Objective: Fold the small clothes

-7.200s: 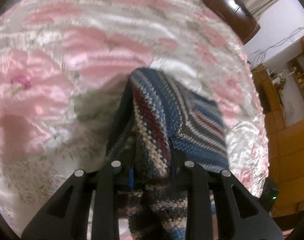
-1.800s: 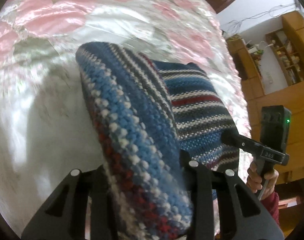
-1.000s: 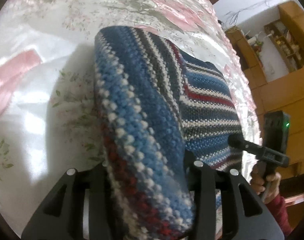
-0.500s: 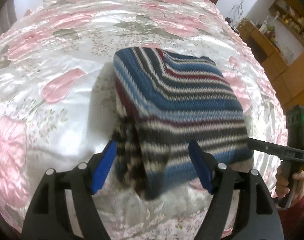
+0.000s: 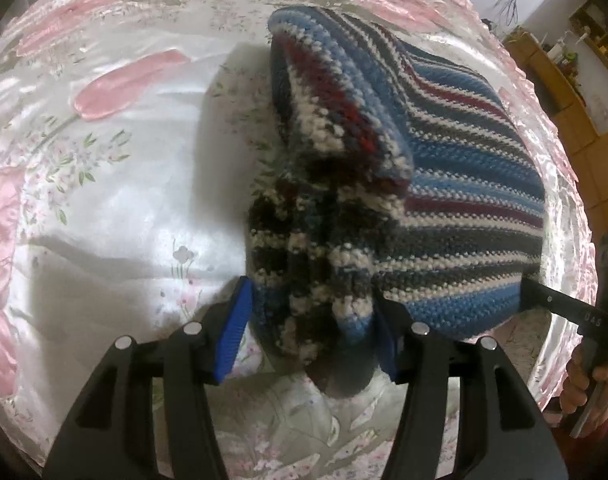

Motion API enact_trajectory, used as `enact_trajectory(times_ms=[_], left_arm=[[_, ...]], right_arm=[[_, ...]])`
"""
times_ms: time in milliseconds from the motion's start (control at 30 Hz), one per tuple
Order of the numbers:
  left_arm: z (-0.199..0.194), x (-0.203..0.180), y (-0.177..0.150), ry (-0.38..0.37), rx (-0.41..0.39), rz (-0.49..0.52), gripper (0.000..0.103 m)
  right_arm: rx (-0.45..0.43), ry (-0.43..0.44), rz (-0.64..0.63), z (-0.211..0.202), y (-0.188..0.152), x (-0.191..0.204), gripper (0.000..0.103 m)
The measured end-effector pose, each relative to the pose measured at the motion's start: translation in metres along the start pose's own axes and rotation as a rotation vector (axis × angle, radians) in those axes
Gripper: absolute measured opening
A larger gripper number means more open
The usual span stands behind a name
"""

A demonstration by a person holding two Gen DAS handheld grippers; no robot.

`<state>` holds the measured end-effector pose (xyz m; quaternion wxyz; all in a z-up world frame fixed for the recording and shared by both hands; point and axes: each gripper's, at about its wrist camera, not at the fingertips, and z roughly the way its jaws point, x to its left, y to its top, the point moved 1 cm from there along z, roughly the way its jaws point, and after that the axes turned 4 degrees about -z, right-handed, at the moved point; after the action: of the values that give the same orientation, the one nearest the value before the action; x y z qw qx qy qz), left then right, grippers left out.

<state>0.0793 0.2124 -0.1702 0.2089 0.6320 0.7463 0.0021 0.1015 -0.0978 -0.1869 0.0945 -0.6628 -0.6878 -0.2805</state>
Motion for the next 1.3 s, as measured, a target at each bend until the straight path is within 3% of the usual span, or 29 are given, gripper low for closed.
enact_trajectory(times_ms=[167,233,300,433,700,867,1067,1300], left_arm=[[0.001,0.002,-0.001,0.001,-0.010,0.012,0.057],[-0.003,0.001,-0.001,-0.003,-0.007,-0.003,0.059],[-0.012,0.002,-0.002,0.015,-0.011,-0.029,0.067],[-0.037,0.000,-0.009,0.039,-0.028,-0.024,0.066],[-0.086,-0.004,-0.030,0.079,-0.063,-0.019,0.076],[-0.110,-0.012,-0.046,0.138,-0.075,0.000,0.079],[-0.138,-0.015,-0.062,0.145,-0.099,-0.019,0.080],[-0.161,-0.024,-0.081,0.169,-0.112,0.007,0.081]], right_arm=[[0.000,-0.002,0.020,0.000,-0.001,-0.006,0.031],[-0.004,-0.028,0.023,-0.004,0.002,-0.001,0.037],[-0.009,-0.065,0.017,-0.010,0.004,0.006,0.048],[-0.037,-0.178,-0.024,-0.033,-0.002,0.023,0.054],[-0.095,-0.268,-0.056,-0.071,-0.031,0.056,0.082],[-0.102,-0.293,-0.075,-0.087,-0.051,0.072,0.090],[-0.122,-0.324,-0.109,-0.108,-0.069,0.095,0.098],[-0.146,-0.390,-0.144,-0.125,-0.080,0.122,0.099]])
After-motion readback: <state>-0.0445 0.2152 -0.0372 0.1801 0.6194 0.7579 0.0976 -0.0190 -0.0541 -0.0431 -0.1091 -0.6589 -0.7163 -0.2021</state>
